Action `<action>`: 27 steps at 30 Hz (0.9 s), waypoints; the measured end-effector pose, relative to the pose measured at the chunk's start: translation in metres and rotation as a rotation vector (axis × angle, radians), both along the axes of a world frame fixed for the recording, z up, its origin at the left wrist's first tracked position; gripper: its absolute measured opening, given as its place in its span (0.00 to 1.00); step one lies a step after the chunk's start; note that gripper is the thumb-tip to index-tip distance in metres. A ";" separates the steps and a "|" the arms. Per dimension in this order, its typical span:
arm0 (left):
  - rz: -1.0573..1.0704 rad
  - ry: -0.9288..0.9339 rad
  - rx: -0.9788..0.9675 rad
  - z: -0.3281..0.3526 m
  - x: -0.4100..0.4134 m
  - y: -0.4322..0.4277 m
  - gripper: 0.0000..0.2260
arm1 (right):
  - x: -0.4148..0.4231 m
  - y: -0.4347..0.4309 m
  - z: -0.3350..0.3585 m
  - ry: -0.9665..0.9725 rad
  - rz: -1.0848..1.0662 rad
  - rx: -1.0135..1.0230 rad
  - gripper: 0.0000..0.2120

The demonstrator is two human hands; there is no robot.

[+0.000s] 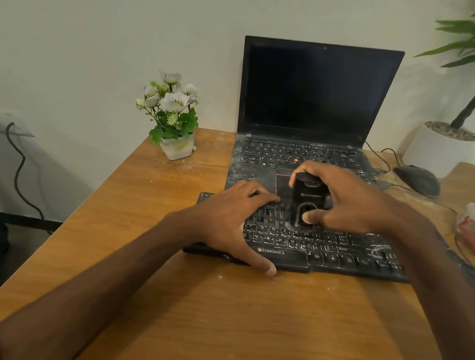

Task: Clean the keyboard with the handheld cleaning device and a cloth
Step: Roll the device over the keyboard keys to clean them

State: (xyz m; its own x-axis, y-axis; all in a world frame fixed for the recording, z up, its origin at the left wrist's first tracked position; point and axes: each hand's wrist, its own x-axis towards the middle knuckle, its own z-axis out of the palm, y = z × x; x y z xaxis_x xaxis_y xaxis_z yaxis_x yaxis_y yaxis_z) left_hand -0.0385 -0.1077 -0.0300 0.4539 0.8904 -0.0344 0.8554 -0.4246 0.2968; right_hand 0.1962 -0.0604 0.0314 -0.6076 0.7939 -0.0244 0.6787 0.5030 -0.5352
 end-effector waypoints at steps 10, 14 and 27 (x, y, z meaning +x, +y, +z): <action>-0.003 0.058 0.048 -0.001 0.000 0.001 0.57 | 0.001 -0.008 0.011 -0.261 -0.019 0.161 0.29; 0.006 0.062 0.063 -0.001 0.000 0.000 0.57 | -0.003 -0.012 0.016 -0.104 -0.001 0.201 0.28; 0.004 0.031 0.041 -0.003 -0.002 0.003 0.57 | 0.010 0.008 0.000 -0.024 -0.001 0.002 0.30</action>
State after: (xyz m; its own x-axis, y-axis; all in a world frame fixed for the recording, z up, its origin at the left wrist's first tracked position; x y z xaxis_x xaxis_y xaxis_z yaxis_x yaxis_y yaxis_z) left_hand -0.0400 -0.1051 -0.0335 0.4500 0.8929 -0.0114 0.8654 -0.4329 0.2523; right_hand 0.2063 -0.0527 0.0318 -0.6063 0.7943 -0.0373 0.6917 0.5036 -0.5176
